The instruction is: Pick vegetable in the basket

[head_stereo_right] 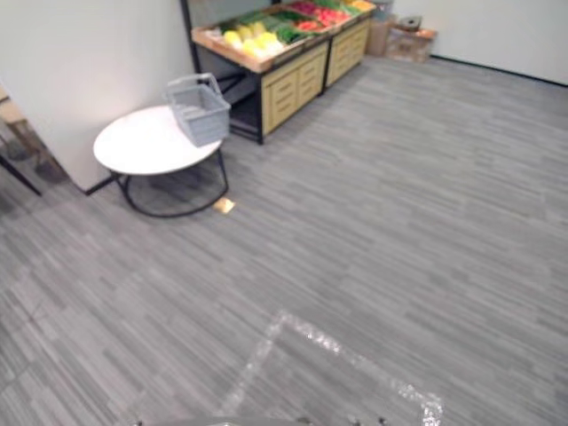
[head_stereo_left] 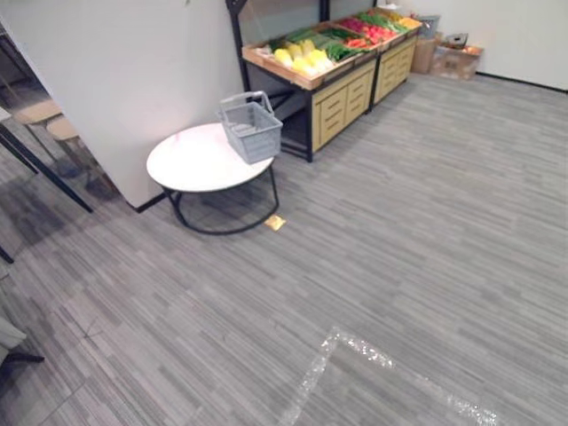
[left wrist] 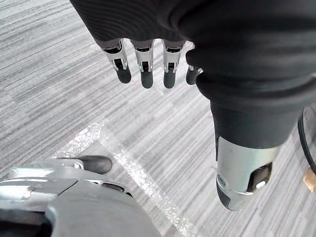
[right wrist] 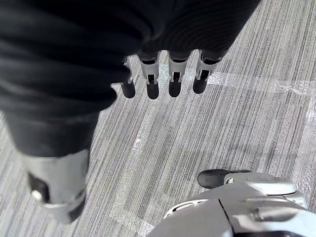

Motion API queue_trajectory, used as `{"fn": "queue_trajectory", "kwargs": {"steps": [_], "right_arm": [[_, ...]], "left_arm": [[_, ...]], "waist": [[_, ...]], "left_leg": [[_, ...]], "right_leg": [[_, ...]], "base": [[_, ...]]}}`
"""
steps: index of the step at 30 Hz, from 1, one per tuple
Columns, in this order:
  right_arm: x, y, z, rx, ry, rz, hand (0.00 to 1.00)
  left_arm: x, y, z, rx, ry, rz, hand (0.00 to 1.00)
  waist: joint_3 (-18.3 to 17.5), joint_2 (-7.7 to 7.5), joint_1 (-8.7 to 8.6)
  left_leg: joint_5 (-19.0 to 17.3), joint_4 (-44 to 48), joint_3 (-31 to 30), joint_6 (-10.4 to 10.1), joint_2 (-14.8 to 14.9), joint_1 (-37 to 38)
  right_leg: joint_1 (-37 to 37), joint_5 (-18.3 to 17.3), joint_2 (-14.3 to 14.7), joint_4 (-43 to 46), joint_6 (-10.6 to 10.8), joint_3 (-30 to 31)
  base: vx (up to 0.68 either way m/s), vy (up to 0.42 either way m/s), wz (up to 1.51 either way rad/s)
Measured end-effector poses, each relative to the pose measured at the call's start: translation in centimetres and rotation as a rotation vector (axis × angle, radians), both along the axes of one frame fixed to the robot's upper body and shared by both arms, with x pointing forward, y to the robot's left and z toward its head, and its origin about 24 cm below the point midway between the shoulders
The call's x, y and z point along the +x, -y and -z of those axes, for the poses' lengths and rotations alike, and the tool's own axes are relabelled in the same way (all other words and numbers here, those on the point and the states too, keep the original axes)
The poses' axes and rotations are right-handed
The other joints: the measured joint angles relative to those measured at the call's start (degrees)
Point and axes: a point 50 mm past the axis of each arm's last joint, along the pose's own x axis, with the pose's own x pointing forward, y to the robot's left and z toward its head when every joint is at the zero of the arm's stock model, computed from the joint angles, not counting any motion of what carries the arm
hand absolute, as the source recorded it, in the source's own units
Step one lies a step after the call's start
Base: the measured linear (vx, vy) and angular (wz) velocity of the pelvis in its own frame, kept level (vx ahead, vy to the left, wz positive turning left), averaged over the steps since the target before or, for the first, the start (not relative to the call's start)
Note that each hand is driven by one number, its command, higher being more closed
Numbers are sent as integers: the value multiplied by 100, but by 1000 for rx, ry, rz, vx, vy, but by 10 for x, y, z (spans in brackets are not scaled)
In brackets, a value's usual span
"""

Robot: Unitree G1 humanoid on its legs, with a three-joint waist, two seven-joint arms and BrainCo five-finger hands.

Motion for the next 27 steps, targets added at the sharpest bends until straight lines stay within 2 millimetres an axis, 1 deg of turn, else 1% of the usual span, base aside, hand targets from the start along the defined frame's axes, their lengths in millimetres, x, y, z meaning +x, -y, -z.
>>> {"fn": "queue_trajectory", "kwargs": {"steps": [3,8,13,19,20,21,23,24,25,26,27], "right_arm": [[1,0,0,20,6,-3,0],[0,0,0,53,25,66,0],[-1,-1,0,79,37,94,0],[-1,0,0,79,35,100,0],[-1,0,1,79,29,105,0],[-1,1,1,78,24,110,0],[-1,1,1,71,21,101,0],[2,2,0,62,22,78,0],[5,2,0,59,28,75,0],[12,3,-1,54,44,71,0],[15,2,-1,53,50,69,0]], "left_arm": [[0,0,0,-11,3,5,0],[0,0,0,-22,7,5,0],[-1,-1,0,-26,10,-24,0],[-1,-1,0,-26,10,-31,0],[-1,-1,0,-26,10,-30,0],[0,-1,0,-26,11,-31,0],[4,0,0,-26,19,-30,0],[6,1,0,-27,23,-30,0],[8,1,0,-26,29,-29,0],[14,-1,-1,-21,43,-27,0],[15,-1,-2,-18,47,-27,0]], "waist": [[-37,45,4],[-40,45,1],[-42,35,0],[-35,27,3],[-3,-16,4],[-18,25,3],[17,17,0],[39,55,-2],[42,55,1],[116,77,-1],[155,63,-3]], "left_leg": [[-24,1,4,-38,35,7],[-38,12,38,-59,47,23],[-40,21,54,-59,40,30],[-39,32,130,-57,59,28],[-39,31,140,-57,63,14],[-39,31,139,-56,65,9],[-35,30,139,-53,70,-37],[-34,61,143,-52,90,-127],[-33,82,150,-53,108,-176],[-35,144,162,-55,136,-265],[-34,167,167,-56,148,-318]], "right_leg": [[4,1,38,1,-2,-2],[13,1,49,0,-2,20],[21,15,40,-1,-19,29],[0,36,60,-5,-48,97],[-9,36,65,-9,-48,107],[-25,36,66,-18,-48,106],[-75,35,69,0,-48,105],[-202,21,74,110,-66,109],[-294,-11,81,208,-105,117],[-472,-99,89,443,-181,136],[-549,-139,94,536,-192,141]], "base": [[29,-42,-1],[3,-24,-4],[-44,-13,-1],[-52,-25,-6],[-32,-29,-4],[0,0,0],[0,0,0],[-6,-29,-3],[-9,-22,-9],[-11,-25,-9],[-9,-35,-8]]}}
